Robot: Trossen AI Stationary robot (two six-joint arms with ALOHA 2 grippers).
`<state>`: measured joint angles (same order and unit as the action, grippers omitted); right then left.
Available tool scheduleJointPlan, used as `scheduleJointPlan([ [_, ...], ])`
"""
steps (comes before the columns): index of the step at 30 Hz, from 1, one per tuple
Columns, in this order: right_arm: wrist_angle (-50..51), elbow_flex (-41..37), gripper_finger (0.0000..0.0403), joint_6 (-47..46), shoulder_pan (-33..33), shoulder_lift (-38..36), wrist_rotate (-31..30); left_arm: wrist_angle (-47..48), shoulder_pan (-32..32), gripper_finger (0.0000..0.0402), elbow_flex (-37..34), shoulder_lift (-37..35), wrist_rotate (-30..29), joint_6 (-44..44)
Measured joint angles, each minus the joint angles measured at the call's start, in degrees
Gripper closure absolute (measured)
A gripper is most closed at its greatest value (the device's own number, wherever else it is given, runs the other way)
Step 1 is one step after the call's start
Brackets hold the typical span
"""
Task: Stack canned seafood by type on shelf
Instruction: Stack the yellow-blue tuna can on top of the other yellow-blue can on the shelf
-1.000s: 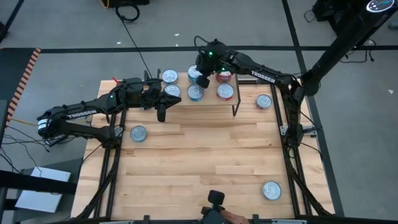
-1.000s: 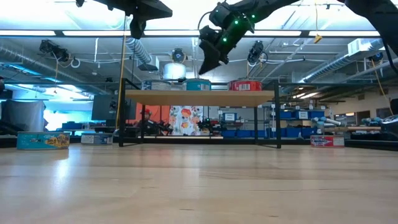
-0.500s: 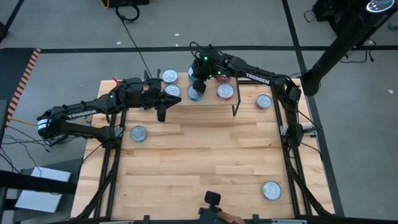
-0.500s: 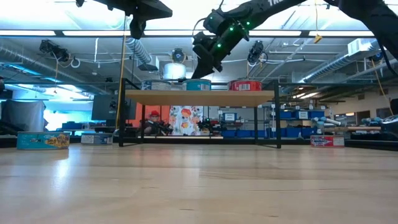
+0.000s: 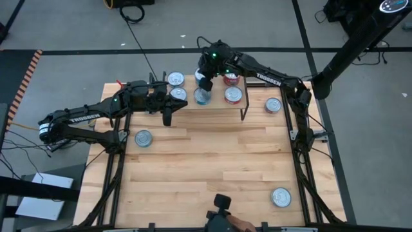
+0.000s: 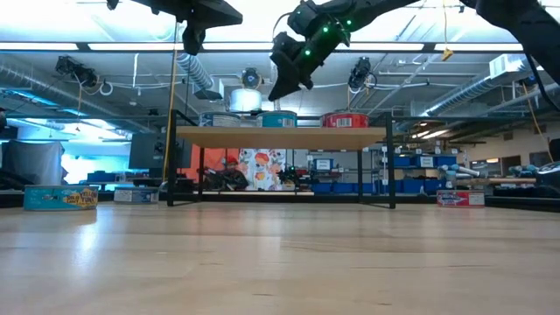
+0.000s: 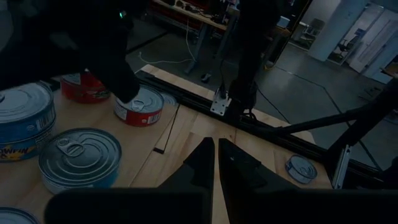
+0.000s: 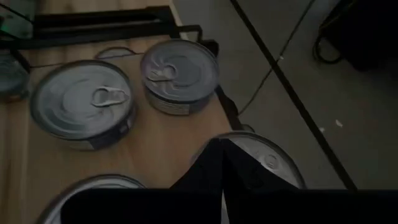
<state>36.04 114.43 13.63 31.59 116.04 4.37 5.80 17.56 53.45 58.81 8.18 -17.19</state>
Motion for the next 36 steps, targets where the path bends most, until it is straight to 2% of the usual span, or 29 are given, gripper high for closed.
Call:
scheduleJointPlan([
  [6, 3.6, 0.8, 0.0396, 0.0, 2.4, 0.0, -5.4, 0.0, 0.0, 0.0376, 0.0, 0.0, 0.0, 0.0],
  [13, 5.1, 0.8, 0.0396, 0.0, 3.8, -0.4, -3.9, 0.2, 0.0, 0.0376, 0.0, 0.0, 0.0, 0.2],
  [18, 7.5, 0.8, 0.0398, -0.4, 3.8, -0.8, 0.6, 0.2, 0.0, 0.0376, 0.0, 0.0, 0.0, 0.3],
  [36, 4.7, -3.4, 0.0398, -0.6, 3.5, -0.8, 1.7, 0.1, 0.0, 0.0376, 0.0, 0.0, 0.0, 0.4],
])
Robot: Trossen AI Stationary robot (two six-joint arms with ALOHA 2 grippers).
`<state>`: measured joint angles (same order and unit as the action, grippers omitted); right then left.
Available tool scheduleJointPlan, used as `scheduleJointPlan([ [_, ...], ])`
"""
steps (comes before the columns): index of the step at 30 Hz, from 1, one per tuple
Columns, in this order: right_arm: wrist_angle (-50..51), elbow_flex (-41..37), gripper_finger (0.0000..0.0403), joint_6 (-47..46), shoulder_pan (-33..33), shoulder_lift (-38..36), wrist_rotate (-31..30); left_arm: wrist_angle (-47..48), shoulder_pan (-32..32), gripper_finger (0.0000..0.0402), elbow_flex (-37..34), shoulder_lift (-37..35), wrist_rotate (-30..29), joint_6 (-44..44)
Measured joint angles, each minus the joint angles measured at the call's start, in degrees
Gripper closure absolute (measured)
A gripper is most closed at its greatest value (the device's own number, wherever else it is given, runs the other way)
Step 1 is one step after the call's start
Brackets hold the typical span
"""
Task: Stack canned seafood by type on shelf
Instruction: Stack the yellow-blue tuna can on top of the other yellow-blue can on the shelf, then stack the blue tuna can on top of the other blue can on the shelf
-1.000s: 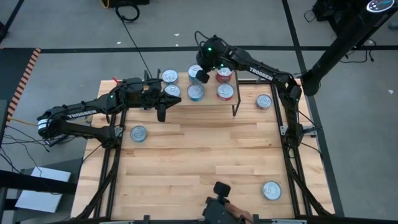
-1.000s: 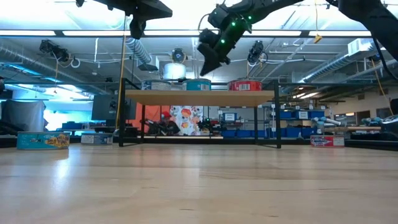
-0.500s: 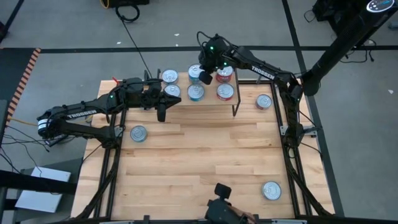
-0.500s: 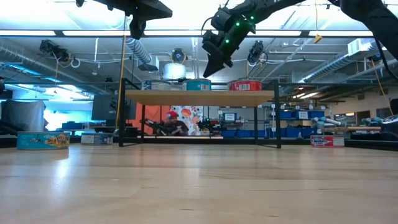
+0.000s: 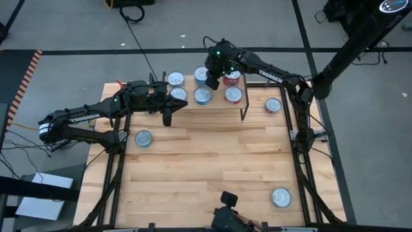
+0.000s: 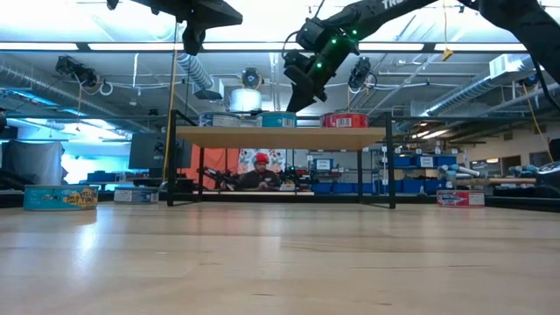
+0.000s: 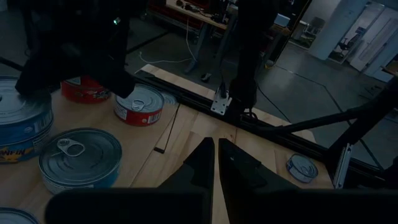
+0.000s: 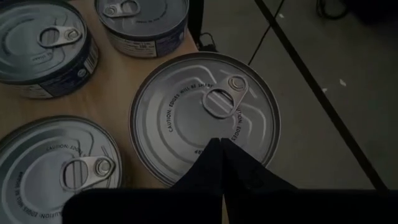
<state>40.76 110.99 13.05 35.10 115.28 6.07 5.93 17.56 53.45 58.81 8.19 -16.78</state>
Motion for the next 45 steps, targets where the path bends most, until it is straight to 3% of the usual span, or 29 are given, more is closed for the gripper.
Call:
scheduleJointPlan([
  [9, 0.7, 1.0, 0.0398, -0.1, -0.1, -0.4, 0.2, 0.0, 0.0, 0.0376, 0.0, 0.0, 0.0, -0.2],
  [20, 4.7, 4.1, 0.0398, -1.1, -2.2, -7.9, 0.2, 0.0, 0.1, 0.0376, 0.0, 0.0, 0.5, -0.1],
  [27, 8.8, 4.1, 0.0400, -3.1, -7.9, -9.4, 6.0, 0.0, 2.4, 0.0393, 0.0, 0.0, 8.4, 1.8],
  [34, 1.5, -1.0, 0.0402, -8.8, -15.0, -9.4, 6.8, 0.0, 7.6, 0.0398, 0.0, 0.0, 20.8, 4.7],
  [45, -6.6, -10.6, 0.0402, -20.2, -26.9, -10.2, 2.1, -1.8, 10.0, 0.0399, 0.0, 0.0, 35.1, 9.5],
])
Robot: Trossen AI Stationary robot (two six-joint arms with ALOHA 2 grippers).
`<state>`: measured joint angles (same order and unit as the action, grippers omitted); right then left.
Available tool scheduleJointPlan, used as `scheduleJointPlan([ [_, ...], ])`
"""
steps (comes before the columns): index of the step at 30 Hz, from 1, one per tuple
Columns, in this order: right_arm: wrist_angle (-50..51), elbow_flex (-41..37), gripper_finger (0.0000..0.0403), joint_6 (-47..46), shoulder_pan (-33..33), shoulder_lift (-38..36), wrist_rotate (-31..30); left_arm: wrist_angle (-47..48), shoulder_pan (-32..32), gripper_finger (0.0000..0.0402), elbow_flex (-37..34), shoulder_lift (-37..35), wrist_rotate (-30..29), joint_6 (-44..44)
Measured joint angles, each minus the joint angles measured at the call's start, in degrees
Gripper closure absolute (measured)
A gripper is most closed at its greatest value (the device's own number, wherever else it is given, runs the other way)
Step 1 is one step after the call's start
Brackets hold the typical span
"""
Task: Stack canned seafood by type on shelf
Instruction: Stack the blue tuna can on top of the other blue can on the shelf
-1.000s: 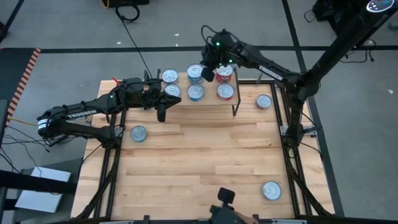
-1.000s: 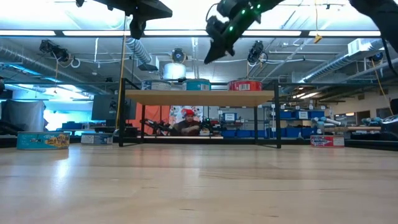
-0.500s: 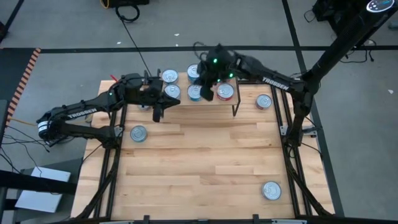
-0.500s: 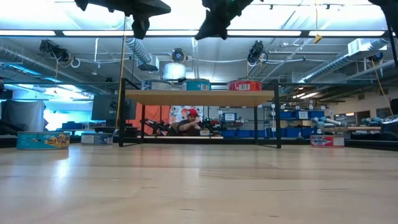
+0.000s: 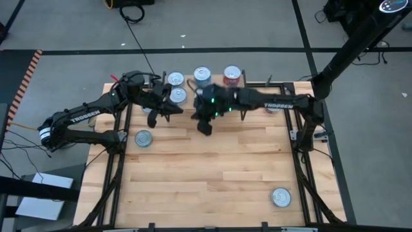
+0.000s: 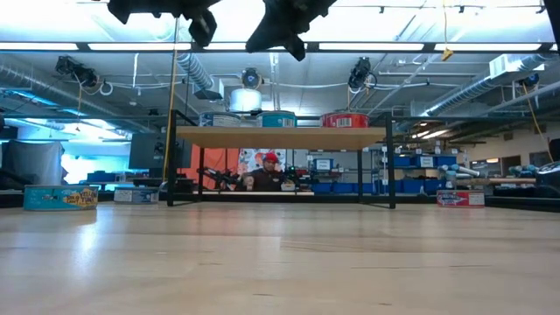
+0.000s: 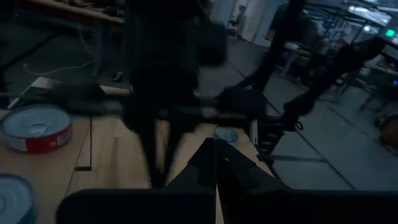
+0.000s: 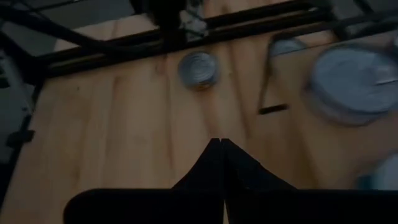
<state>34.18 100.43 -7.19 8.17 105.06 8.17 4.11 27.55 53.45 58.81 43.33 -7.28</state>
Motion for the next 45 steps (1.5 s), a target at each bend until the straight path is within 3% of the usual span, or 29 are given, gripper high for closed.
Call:
scheduleJointPlan([
  [8, -15.8, -14.3, 0.0402, -8.6, -7.7, -2.7, -3.3, -1.4, 0.0, 0.0400, 0.0, 0.0, 1.2, 2.6],
  [16, -29.0, -27.5, 0.0403, -20.1, -14.3, -9.3, -11.6, -1.7, 0.0, 0.0400, 0.0, -0.2, 1.4, 2.7],
  [22, -27.6, -31.3, 0.0403, -25.2, -20.8, -16.4, -20.3, -1.3, 0.0, 0.0400, 0.0, -0.2, 1.3, 4.5],
  [29, -13.8, -32.8, 0.0403, -32.9, -25.3, -23.8, -26.3, 0.6, 0.2, 0.0400, 0.0, -0.2, 0.9, 5.5],
  [33, -7.2, -32.8, 0.0403, -33.5, -26.2, -27.9, -25.6, 4.8, 0.9, 0.0400, 0.0, -0.2, 0.8, 5.6],
  [39, 0.7, -32.8, 0.0403, -35.3, -24.2, -34.8, -18.1, 6.6, 0.9, 0.0400, 0.0, -0.2, -2.1, 7.6],
  [45, 12.8, -32.7, 0.0403, -33.7, -22.1, -40.3, -7.5, 8.6, 0.7, 0.0400, 0.0, -0.2, -11.3, 11.3],
])
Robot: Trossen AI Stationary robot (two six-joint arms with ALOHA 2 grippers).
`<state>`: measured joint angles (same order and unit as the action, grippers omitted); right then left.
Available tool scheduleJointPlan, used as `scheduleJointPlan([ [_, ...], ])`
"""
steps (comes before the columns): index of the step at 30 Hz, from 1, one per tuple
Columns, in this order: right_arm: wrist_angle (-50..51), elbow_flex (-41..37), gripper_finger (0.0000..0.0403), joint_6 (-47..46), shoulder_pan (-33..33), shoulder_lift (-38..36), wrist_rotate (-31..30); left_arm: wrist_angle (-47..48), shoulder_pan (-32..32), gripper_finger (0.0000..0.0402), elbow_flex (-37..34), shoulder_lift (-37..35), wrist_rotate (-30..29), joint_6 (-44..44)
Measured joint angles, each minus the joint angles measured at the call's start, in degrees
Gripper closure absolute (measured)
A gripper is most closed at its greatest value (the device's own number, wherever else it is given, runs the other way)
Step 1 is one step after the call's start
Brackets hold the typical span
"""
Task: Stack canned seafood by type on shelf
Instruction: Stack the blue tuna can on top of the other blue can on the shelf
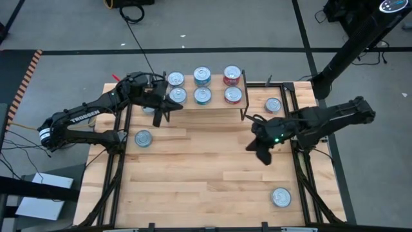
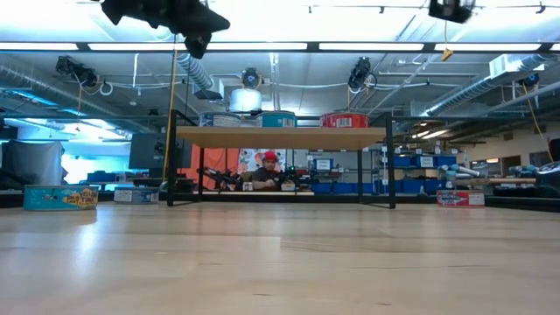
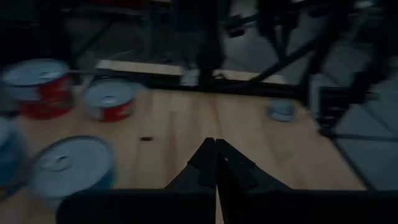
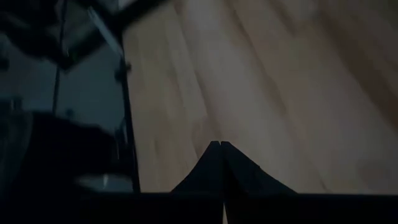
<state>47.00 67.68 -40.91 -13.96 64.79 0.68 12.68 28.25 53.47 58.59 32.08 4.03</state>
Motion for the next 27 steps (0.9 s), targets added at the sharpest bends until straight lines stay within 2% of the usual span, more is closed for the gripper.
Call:
scheduleJointPlan([
  [4, 8.3, 0.0, 0.0402, 2.3, 1.1, -2.0, 5.7, 2.0, -1.2, 0.0400, 0.0, 0.0, -7.6, 0.1],
  [8, 14.5, 0.0, 0.0400, 8.6, 2.1, -2.9, 8.4, 7.2, -3.2, 0.0400, 0.0, -0.6, -14.6, 0.2],
  [12, 18.4, 0.0, 0.0399, 12.8, 3.7, -3.3, 9.8, 10.2, -5.4, 0.0400, 0.0, -4.5, -24.6, -3.0],
  [15, 18.7, 0.0, 0.0399, 15.1, 4.8, -3.5, 11.9, 13.5, -6.2, 0.0400, 0.1, -9.0, -28.0, -7.8],
  [21, 18.6, 0.0, 0.0399, 19.6, 7.1, -3.7, 12.3, 38.7, -6.3, 0.0400, 4.6, -13.0, -36.0, -12.5],
  [27, 18.2, 0.0, 0.0399, 21.0, 9.6, -3.7, 11.5, 52.4, -6.3, 0.0400, 6.1, -12.3, -35.2, -13.5],
])
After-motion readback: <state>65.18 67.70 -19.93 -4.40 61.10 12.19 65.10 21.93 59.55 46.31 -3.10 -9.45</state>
